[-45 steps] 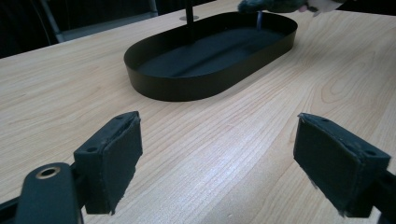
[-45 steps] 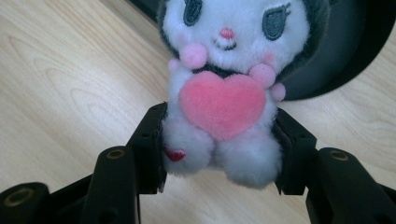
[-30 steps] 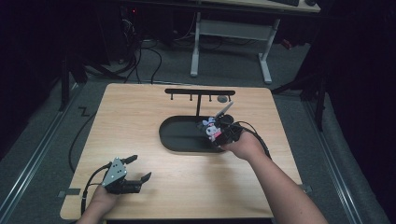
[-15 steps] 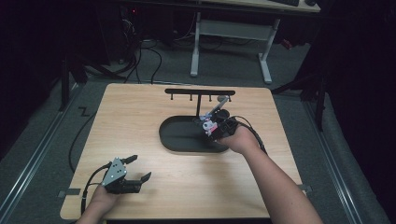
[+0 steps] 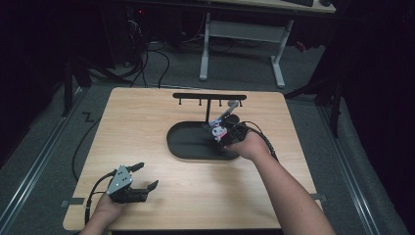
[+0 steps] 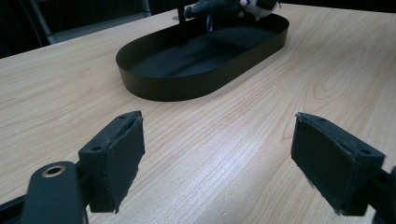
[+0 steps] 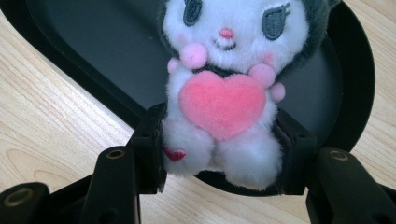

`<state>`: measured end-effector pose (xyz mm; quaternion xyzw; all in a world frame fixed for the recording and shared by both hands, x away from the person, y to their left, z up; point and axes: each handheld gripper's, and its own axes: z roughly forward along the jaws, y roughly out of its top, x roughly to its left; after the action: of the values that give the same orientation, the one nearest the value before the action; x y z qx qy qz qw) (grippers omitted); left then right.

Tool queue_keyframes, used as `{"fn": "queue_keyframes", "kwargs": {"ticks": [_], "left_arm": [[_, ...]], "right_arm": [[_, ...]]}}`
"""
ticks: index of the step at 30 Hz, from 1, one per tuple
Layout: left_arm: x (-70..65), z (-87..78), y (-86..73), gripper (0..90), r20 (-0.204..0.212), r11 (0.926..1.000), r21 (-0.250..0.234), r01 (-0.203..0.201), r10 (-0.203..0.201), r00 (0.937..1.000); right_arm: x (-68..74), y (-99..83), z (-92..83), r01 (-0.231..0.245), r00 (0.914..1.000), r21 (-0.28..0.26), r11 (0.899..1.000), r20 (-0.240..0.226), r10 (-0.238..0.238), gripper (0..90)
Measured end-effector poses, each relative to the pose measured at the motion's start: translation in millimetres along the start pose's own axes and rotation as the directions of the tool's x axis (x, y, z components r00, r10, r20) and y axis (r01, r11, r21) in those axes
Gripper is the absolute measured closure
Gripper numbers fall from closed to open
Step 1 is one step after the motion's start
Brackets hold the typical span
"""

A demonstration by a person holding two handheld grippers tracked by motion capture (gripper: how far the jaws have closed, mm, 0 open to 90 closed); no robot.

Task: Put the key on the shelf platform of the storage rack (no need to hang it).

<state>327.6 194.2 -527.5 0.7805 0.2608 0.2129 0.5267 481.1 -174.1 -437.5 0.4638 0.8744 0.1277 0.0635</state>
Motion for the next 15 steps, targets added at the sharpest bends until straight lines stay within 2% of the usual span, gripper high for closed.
{"fn": "queue_keyframes", "kwargs": {"ticks": [6, 8, 10, 15], "left_arm": [[0.3, 0.0, 0.0, 18.0, 0.001, 1.0, 0.0, 0.003, -0.003, 1.0], [0.0, 0.0, 0.0, 18.0, 0.001, 1.0, -0.001, 0.002, -0.002, 1.0], [-0.1, 0.1, 0.0, 18.0, 0.0, 1.0, -0.001, 0.001, -0.001, 1.0], [-0.2, 0.1, -0.1, 18.0, 0.001, 1.0, -0.002, 0.001, -0.001, 1.0]], "right_arm": [[0.4, -2.1, 10.6, 0.001, 0.9998, 0.04, 0.999, 0.019, -0.001, 46.6], [-0.1, -3.6, 14.6, 0.008, 0.9999, 0.044, 0.999, 0.008, -0.009, 46.6], [1.3, -5.5, 17.4, -0.004, 1.0, 0.051, 0.999, 0.009, 0.004, 46.6], [-0.5, -9.8, 20.0, 0.005, 0.9999, 0.064, 0.998, 0.015, -0.006, 46.5]]}}
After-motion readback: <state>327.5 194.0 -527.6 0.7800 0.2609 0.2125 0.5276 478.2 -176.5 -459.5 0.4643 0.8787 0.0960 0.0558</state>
